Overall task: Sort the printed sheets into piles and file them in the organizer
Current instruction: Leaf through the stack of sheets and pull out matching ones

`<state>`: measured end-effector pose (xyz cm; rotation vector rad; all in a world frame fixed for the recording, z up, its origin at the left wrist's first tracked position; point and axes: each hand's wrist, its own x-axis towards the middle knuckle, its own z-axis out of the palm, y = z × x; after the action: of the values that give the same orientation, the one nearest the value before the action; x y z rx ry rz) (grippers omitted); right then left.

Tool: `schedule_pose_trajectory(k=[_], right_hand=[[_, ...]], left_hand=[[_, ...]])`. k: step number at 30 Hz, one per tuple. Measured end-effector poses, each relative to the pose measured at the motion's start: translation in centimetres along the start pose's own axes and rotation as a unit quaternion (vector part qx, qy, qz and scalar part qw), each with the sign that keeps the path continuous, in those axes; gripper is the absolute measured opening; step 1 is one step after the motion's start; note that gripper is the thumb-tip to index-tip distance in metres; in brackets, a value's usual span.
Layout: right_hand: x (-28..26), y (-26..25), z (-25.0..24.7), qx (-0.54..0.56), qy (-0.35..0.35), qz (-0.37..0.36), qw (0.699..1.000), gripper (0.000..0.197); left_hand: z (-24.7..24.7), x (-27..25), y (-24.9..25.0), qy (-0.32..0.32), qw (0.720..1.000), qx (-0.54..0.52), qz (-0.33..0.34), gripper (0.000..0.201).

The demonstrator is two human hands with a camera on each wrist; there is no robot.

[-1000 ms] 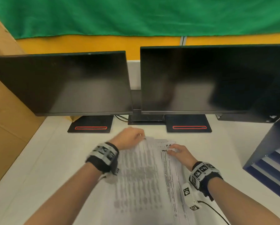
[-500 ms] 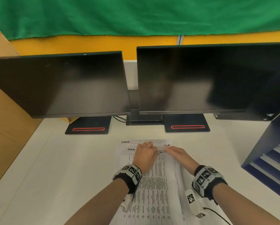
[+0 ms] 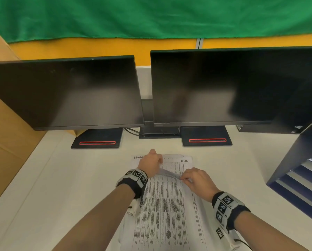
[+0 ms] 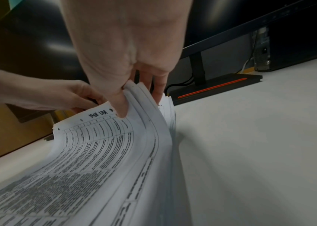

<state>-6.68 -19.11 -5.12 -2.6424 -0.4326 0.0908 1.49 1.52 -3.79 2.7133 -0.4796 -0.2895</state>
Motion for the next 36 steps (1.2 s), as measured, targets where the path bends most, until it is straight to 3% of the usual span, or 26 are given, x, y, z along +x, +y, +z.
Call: schedule_pose_trajectory(k=[9, 18, 21, 24, 27, 31, 36], right_hand=[[0.1, -1.0, -0.4, 0.005, 0.009, 0.014, 1.0, 0.02], [0.1, -1.4, 0.3, -0.012, 0.032, 0.051, 0.998, 0.017], [0.1, -1.2, 0.5, -0.022, 0.036, 0.039, 0.998, 0.017], [0.1, -1.2, 0.6, -0.03, 0.033, 0.027, 0.999, 0.016], [0.0, -1.3, 0.5, -0.05, 0.047, 0.017, 0.998, 0.01], [0.0, -1.7, -0.1, -0.141, 0.066, 0.025, 0.987, 0.015], [-0.2, -2.0, -0.3, -0.183, 0.08, 0.036, 0.979, 0.022]], left_hand=[[-1.1, 0.6, -0.4, -0.009, 0.994, 0.098, 0.044, 0.013], [-0.1, -1.3, -1.6, 0.03, 0.965, 0.184, 0.185, 0.02], [-0.5, -1.7, -1.5, 0.024, 0.974, 0.141, 0.173, 0.028], [-0.9, -1.4, -1.7, 0.059, 0.992, 0.073, 0.085, 0.025], [-1.2, -0.8, -2.0, 0.051, 0.995, 0.084, 0.025, 0.02], [-1.3, -0.9, -1.7, 0.055, 0.989, 0.12, 0.064, 0.017], [-0.9, -1.8, -2.2, 0.058, 0.969, 0.18, 0.159, 0.018]])
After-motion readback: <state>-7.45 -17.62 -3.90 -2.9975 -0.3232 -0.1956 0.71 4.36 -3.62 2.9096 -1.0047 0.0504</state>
